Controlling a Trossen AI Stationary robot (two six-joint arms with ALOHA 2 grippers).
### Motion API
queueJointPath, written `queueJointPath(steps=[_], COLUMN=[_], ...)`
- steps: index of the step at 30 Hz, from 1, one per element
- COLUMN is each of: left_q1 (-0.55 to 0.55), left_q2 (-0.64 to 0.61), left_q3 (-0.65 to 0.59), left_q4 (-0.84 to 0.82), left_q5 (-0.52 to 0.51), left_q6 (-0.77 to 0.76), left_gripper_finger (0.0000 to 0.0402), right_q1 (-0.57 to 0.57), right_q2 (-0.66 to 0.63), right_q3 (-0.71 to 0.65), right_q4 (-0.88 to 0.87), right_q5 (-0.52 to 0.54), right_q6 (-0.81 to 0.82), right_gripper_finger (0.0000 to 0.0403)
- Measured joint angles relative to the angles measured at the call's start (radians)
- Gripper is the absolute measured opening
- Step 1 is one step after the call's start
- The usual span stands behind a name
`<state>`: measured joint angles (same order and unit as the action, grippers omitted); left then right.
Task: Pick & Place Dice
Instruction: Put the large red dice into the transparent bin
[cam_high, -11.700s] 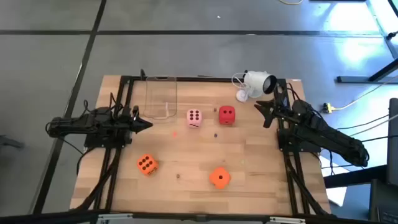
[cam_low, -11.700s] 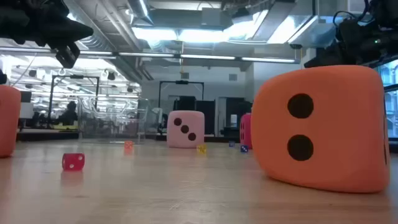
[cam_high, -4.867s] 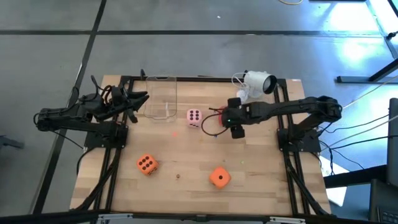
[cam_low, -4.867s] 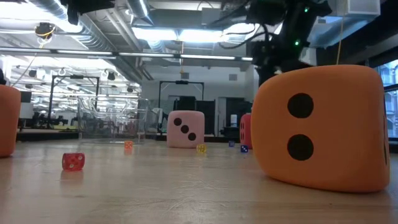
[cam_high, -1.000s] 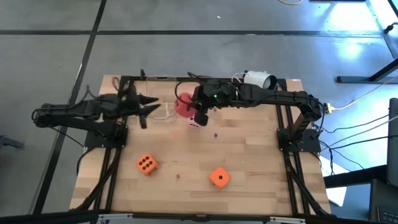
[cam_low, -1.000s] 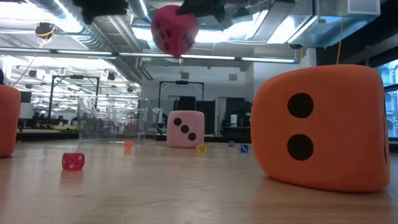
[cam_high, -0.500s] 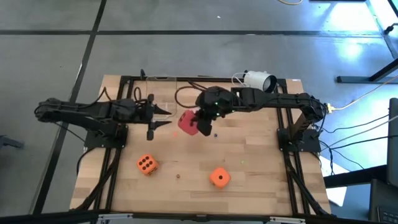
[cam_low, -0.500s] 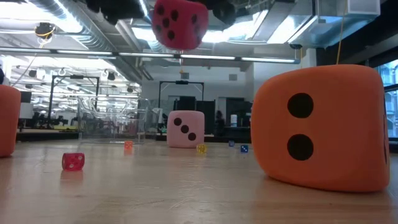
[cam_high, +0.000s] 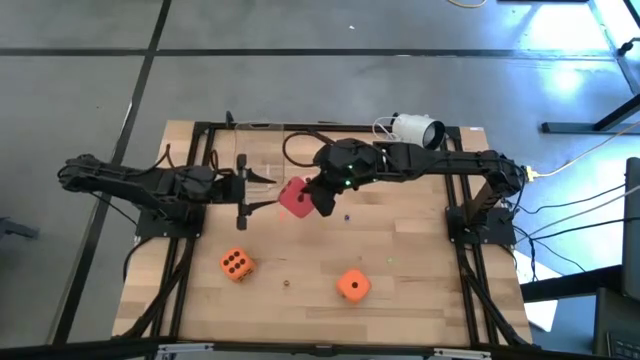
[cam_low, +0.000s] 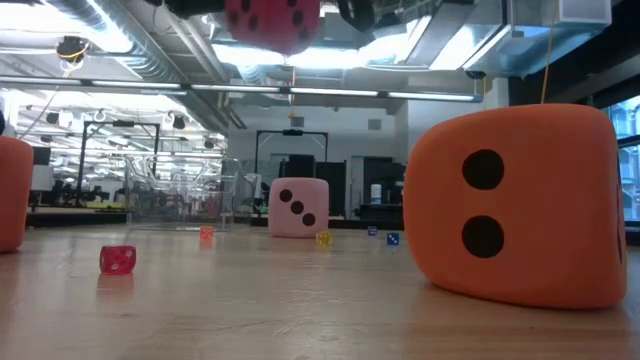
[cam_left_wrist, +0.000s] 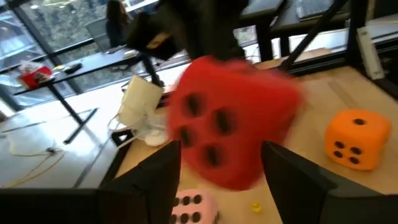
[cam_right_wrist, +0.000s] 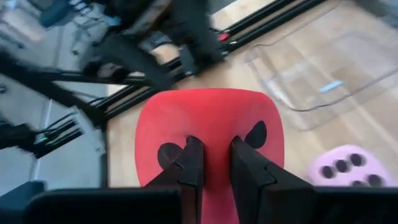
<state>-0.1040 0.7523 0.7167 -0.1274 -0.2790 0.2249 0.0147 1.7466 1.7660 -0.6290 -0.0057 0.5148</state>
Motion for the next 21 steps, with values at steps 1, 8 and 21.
queueJointPath(steps=[1, 8, 21], left_q1=[-0.004, -0.012, -0.012], left_q2=[-0.003, -0.003, 0.068], left_q3=[0.004, 0.104, 0.148], left_q4=[-0.006, -0.100, -0.149], left_q5=[0.000, -0.029, -0.013], left_q6=[-0.001, -0.001, -0.057], left_gripper_finger=[0.0225, 0.0233, 0.0233], right_q1=[-0.002, -0.015, -0.021], right_q2=[0.000, -0.009, -0.009], right_q3=[0.000, 0.000, 0.000], right_q4=[-0.001, -0.002, 0.057], right_q5=[0.009, -0.006, -0.044], right_q6=[0.000, 0.000, 0.001], right_gripper_finger=[0.0047, 0.0047, 0.0035])
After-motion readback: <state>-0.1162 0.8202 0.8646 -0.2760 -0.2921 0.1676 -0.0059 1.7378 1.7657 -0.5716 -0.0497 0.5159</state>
